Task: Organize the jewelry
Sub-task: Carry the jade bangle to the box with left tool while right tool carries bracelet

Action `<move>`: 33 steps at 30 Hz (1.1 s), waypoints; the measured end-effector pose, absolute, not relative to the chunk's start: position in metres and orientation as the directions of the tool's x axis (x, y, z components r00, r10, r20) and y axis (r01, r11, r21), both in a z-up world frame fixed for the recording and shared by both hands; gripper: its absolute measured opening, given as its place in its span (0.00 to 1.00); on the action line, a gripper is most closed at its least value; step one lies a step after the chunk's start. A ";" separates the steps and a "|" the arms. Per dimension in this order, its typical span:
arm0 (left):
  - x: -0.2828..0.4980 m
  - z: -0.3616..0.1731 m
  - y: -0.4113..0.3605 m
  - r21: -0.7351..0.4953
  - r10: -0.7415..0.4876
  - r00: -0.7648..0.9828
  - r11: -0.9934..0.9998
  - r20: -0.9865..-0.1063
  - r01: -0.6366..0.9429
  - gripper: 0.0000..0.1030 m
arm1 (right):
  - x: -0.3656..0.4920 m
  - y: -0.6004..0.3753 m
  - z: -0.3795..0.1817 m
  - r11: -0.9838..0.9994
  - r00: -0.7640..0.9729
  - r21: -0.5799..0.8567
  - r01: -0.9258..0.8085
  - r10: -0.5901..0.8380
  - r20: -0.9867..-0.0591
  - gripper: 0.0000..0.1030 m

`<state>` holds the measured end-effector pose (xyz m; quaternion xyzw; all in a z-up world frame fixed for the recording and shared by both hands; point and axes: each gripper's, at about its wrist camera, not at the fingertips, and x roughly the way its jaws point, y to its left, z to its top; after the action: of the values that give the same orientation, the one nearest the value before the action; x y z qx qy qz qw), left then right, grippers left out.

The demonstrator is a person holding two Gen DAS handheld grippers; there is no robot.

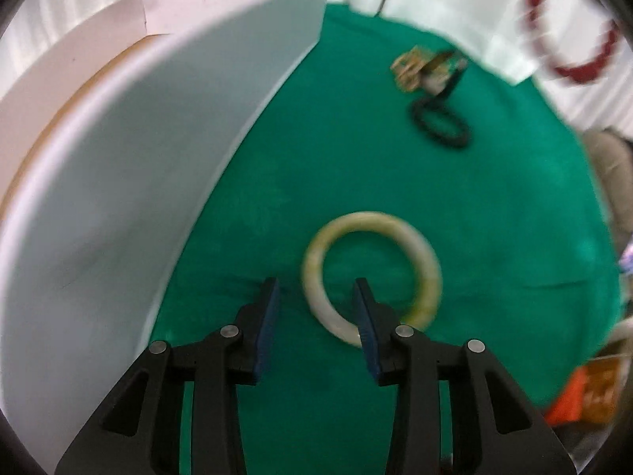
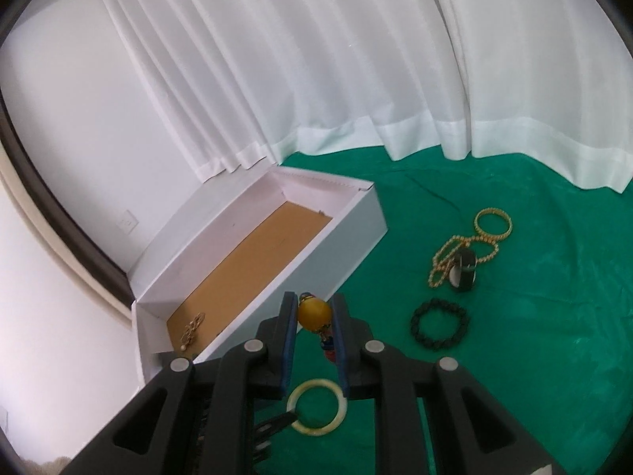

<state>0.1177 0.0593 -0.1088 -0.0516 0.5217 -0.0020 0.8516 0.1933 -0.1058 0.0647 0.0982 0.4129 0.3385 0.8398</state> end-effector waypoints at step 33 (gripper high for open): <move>0.101 0.025 0.299 -0.327 -0.022 0.627 0.868 -0.779 -0.375 0.07 | 0.221 0.073 0.104 0.541 0.253 0.495 -0.680 0.807 -0.534 0.17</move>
<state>0.1014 0.2993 0.0252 -0.2364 0.4198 0.1012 0.8705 0.2212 0.0730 0.1041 0.0814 0.3880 0.4723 0.7872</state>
